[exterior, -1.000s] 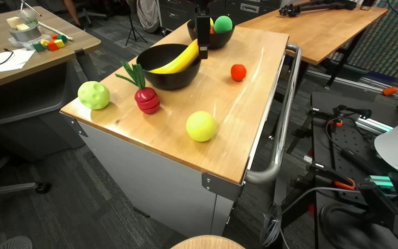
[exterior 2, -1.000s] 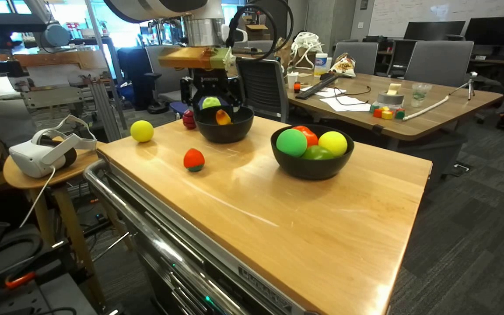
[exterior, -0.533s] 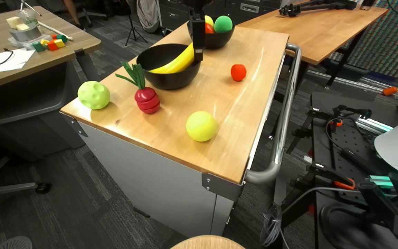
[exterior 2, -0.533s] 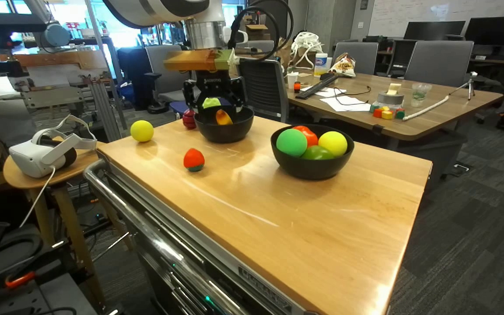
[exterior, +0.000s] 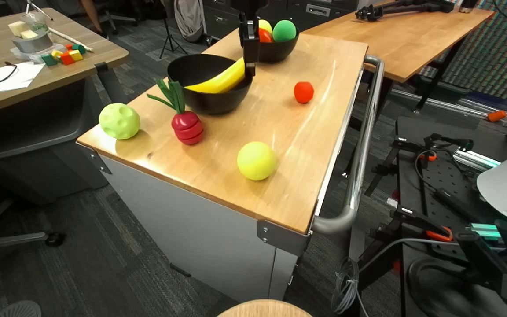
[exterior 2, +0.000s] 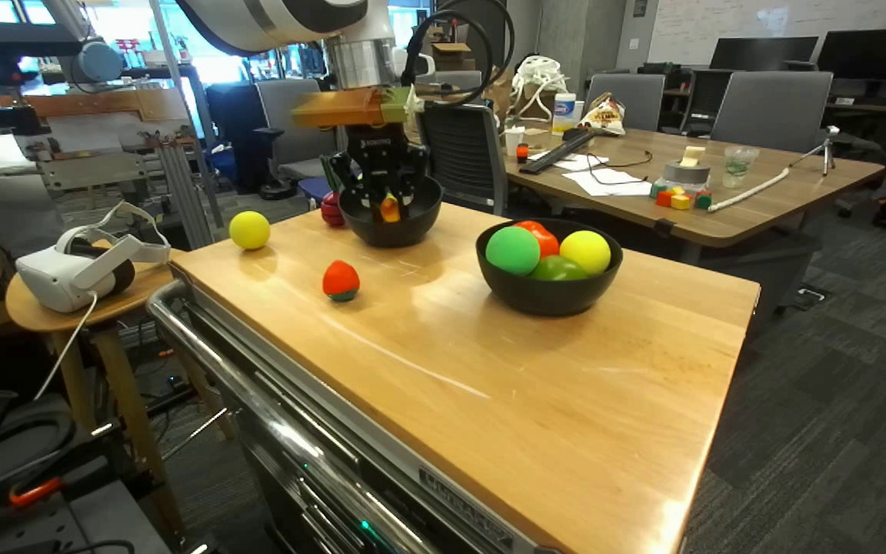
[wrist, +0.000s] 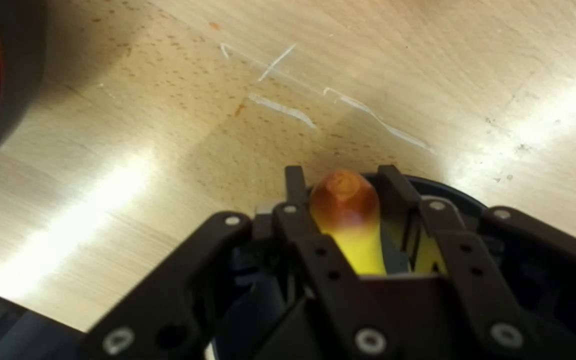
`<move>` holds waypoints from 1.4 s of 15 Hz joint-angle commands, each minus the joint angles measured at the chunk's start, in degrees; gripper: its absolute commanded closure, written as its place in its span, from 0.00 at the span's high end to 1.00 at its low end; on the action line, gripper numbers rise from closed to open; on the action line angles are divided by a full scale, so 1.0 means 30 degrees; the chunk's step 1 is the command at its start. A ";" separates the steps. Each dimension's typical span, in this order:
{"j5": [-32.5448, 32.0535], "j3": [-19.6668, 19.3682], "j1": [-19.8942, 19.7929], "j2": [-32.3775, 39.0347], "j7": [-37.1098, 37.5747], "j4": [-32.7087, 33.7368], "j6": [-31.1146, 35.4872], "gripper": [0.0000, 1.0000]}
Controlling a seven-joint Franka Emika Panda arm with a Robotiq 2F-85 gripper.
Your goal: Take all the contents from the black bowls and place them on the table one at at time starting with the left bowl then right bowl
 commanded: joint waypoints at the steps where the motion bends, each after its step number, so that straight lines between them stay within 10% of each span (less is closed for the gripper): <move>1: -0.0770 0.0042 0.0157 0.0253 0.0315 0.0428 0.0294 0.16; 21: 0.4692 -0.0521 -0.1058 -0.3635 0.0786 0.0492 0.0579 0.16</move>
